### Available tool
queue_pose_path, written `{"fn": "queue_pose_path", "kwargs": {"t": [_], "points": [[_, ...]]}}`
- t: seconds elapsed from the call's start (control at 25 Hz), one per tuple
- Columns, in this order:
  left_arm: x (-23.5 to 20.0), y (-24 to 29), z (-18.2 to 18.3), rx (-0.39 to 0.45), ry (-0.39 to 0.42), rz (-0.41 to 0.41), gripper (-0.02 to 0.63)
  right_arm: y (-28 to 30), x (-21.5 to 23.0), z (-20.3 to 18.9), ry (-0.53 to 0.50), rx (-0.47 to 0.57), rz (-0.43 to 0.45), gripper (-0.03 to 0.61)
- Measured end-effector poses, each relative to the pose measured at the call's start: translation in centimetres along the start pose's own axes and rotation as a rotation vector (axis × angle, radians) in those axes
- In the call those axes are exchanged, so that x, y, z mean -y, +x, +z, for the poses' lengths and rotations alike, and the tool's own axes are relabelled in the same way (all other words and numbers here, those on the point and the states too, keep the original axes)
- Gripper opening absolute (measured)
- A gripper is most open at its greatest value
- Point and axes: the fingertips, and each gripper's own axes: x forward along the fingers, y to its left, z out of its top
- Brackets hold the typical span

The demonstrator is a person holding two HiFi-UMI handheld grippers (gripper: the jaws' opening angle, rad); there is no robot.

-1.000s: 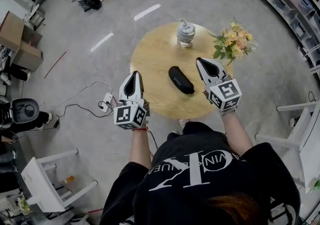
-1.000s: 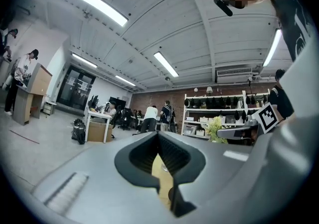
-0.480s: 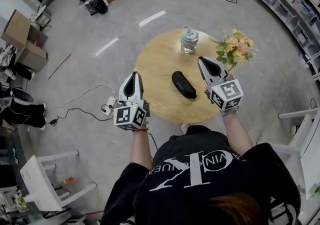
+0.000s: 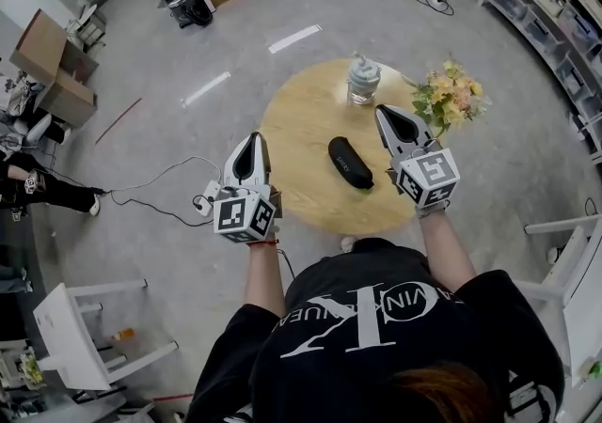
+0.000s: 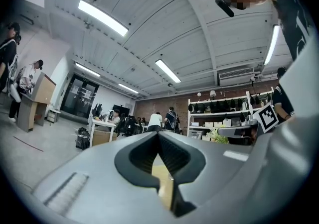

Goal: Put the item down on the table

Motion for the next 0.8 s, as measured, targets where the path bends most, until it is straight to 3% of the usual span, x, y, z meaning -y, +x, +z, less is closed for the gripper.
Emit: {"fn": "queue_pose_path", "kwargs": {"t": [0.8], "points": [[-0.4,-1.6,-0.6,-0.01,-0.024,0.037,0.012,-1.0,-0.3,-0.4,0.01,-0.006,0.013,0.014]]}}
